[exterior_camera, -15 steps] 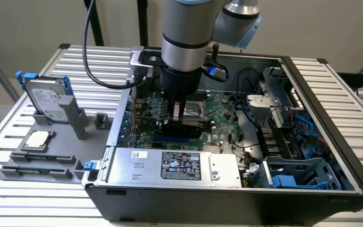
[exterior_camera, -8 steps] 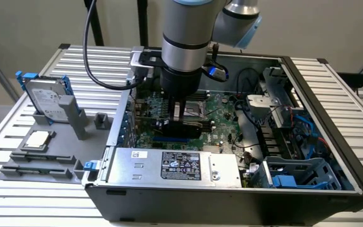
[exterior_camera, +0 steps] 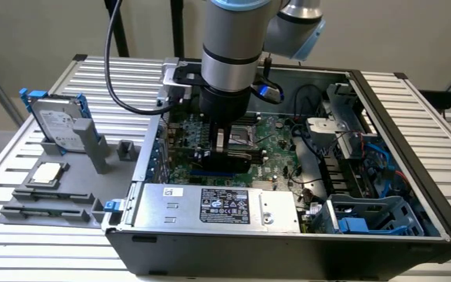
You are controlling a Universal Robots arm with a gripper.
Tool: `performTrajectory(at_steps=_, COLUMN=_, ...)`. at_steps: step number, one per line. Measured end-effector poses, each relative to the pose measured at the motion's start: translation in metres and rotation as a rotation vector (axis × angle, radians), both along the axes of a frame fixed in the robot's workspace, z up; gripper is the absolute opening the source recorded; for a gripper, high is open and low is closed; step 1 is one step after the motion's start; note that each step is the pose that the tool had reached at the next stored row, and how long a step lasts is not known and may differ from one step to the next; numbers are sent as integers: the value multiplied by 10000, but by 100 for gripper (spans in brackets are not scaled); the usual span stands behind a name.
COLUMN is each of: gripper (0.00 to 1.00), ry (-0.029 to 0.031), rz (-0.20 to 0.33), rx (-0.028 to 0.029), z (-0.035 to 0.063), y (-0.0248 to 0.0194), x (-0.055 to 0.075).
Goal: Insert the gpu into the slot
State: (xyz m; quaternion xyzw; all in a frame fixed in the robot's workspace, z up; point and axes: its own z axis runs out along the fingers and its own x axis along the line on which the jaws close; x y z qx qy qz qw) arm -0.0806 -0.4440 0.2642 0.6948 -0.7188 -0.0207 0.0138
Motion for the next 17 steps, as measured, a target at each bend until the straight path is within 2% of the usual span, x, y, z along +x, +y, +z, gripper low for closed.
performTrajectory(at_steps=8, gripper=26, ry=4, rz=109, rx=2, z=-9, y=11, x=0)
performTrajectory(at_steps=17, gripper=26, ry=45, rz=111, rx=2, z=-33, y=11, x=0)
